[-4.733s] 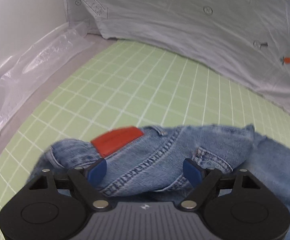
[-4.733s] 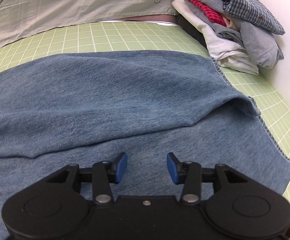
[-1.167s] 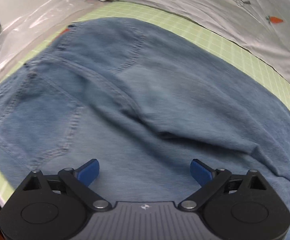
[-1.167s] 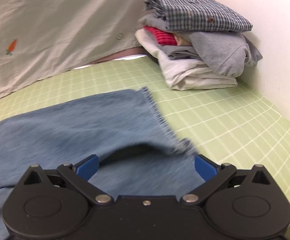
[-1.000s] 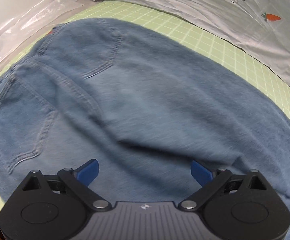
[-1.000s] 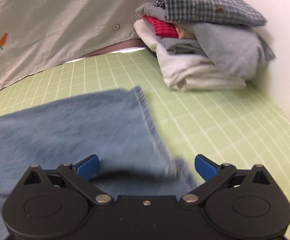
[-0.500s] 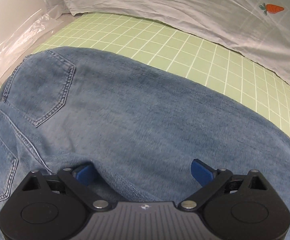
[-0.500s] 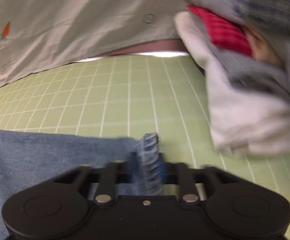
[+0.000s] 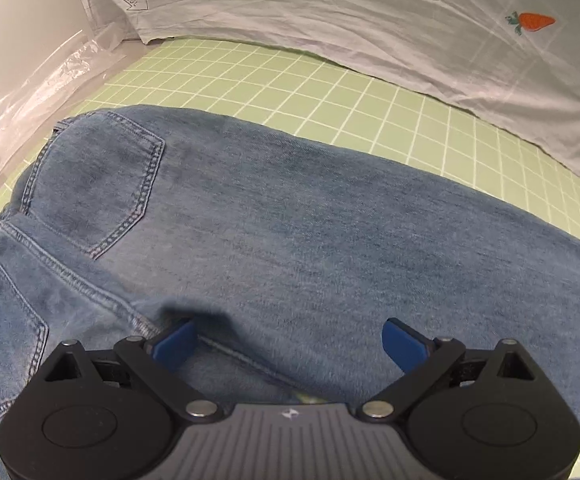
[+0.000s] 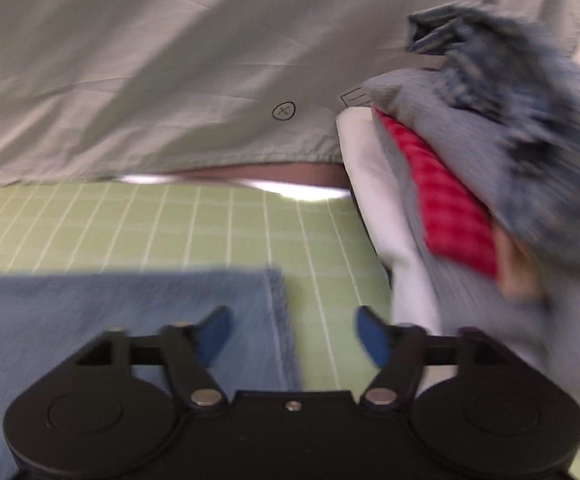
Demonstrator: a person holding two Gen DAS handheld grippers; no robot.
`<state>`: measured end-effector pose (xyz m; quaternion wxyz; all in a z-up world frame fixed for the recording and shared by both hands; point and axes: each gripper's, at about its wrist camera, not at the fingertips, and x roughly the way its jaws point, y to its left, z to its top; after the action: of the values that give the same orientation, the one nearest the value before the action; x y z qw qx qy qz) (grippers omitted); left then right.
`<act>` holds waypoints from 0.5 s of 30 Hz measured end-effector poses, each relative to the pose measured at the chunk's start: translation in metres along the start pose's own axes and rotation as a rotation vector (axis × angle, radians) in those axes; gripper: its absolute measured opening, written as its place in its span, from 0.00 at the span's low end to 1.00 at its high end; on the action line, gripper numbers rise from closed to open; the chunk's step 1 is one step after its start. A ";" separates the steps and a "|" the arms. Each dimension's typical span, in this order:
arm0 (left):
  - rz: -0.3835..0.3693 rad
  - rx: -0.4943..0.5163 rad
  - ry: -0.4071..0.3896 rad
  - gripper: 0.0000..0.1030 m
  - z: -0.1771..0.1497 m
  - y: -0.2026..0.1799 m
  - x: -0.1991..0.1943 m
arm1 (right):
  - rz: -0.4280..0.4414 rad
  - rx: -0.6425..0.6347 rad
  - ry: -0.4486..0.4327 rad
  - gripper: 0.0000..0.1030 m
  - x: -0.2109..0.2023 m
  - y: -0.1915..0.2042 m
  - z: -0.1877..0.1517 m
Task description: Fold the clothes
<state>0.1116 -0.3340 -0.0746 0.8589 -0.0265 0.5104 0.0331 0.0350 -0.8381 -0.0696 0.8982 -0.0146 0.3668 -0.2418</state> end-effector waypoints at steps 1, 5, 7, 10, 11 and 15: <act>-0.012 0.002 -0.005 0.96 -0.003 0.001 -0.004 | -0.011 -0.006 0.005 0.86 -0.018 0.003 -0.014; -0.069 0.032 -0.035 0.96 -0.019 0.007 -0.024 | -0.035 0.015 0.052 0.91 -0.088 0.002 -0.082; -0.097 0.057 -0.054 0.96 -0.029 0.009 -0.036 | -0.057 0.048 0.087 0.91 -0.116 -0.002 -0.116; -0.119 0.095 -0.080 0.96 -0.048 0.013 -0.052 | -0.104 0.127 0.139 0.91 -0.148 -0.011 -0.163; -0.123 0.102 -0.082 0.96 -0.055 0.017 -0.057 | -0.118 0.159 0.151 0.91 -0.158 -0.015 -0.177; -0.136 0.098 -0.070 0.96 -0.079 0.035 -0.072 | -0.140 0.243 0.190 0.91 -0.185 -0.024 -0.217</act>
<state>0.0053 -0.3080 -0.0497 0.8767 -0.0180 0.4782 -0.0491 -0.2335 -0.7445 -0.1029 0.8355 0.0913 0.4163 -0.3467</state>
